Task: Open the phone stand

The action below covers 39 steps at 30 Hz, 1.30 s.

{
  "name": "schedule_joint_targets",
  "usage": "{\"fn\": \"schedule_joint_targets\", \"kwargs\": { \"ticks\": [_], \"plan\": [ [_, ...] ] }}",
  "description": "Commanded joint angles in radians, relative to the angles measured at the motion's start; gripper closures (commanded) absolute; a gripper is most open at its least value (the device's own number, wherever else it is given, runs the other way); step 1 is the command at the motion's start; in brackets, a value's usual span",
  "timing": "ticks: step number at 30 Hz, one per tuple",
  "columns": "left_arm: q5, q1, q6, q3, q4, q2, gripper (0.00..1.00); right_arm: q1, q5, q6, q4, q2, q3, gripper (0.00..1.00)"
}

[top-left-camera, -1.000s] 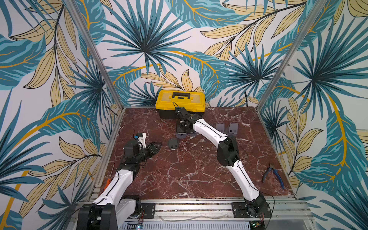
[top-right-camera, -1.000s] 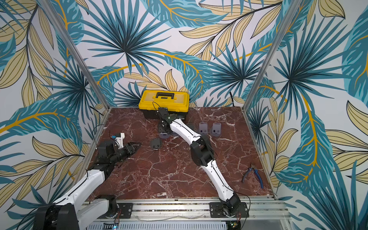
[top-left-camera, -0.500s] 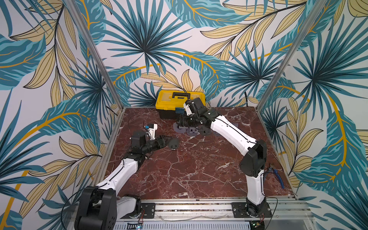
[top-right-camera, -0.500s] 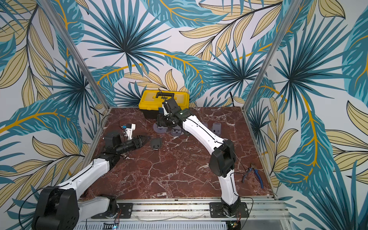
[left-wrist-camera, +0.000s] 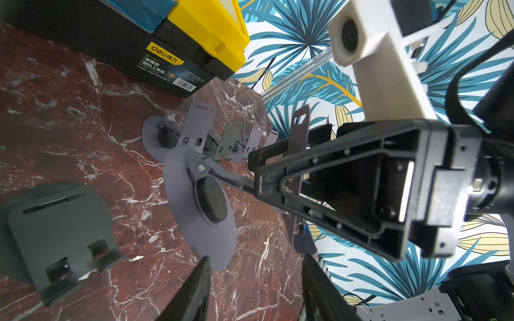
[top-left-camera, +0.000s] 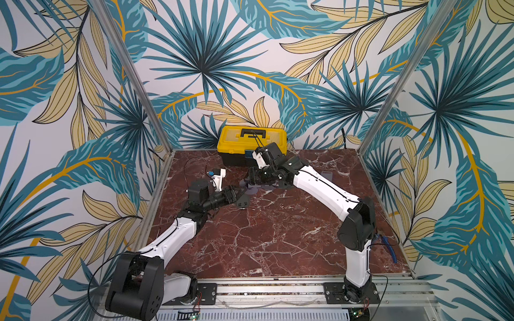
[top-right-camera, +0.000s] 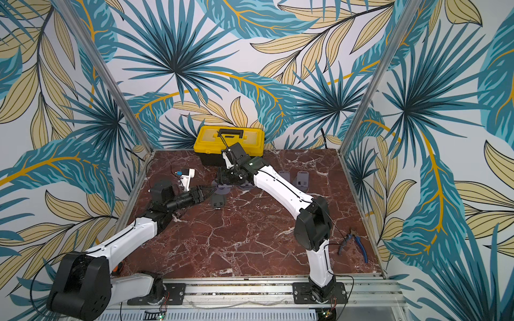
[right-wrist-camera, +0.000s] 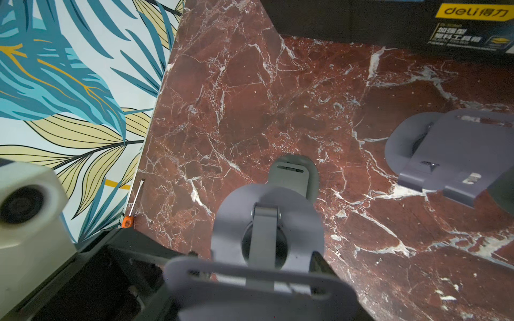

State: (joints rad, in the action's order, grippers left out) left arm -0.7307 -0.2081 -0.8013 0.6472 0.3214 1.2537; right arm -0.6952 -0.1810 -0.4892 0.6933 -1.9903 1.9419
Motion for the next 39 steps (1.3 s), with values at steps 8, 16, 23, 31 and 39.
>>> {"fn": "schedule_joint_targets", "kwargs": {
  "ticks": [8,16,23,31,39],
  "plan": [
    [-0.002,-0.005,-0.008,0.041,0.054,0.064,0.5,-0.024,-0.003,0.021,-0.014,0.08,-0.015,0.59],
    [-0.01,-0.004,-0.016,0.023,0.045,0.021,0.5,-0.025,0.041,0.042,0.008,0.095,-0.018,0.59],
    [0.031,-0.002,0.035,-0.003,-0.075,-0.042,0.5,-0.024,0.048,0.056,0.012,0.104,-0.02,0.59],
    [0.066,-0.001,0.067,0.001,-0.154,-0.058,0.47,-0.026,0.041,0.061,0.011,0.098,-0.008,0.59],
    [0.08,-0.001,0.084,0.051,-0.153,-0.002,0.47,-0.038,0.027,0.067,0.013,0.091,0.009,0.59]
  ]
}}
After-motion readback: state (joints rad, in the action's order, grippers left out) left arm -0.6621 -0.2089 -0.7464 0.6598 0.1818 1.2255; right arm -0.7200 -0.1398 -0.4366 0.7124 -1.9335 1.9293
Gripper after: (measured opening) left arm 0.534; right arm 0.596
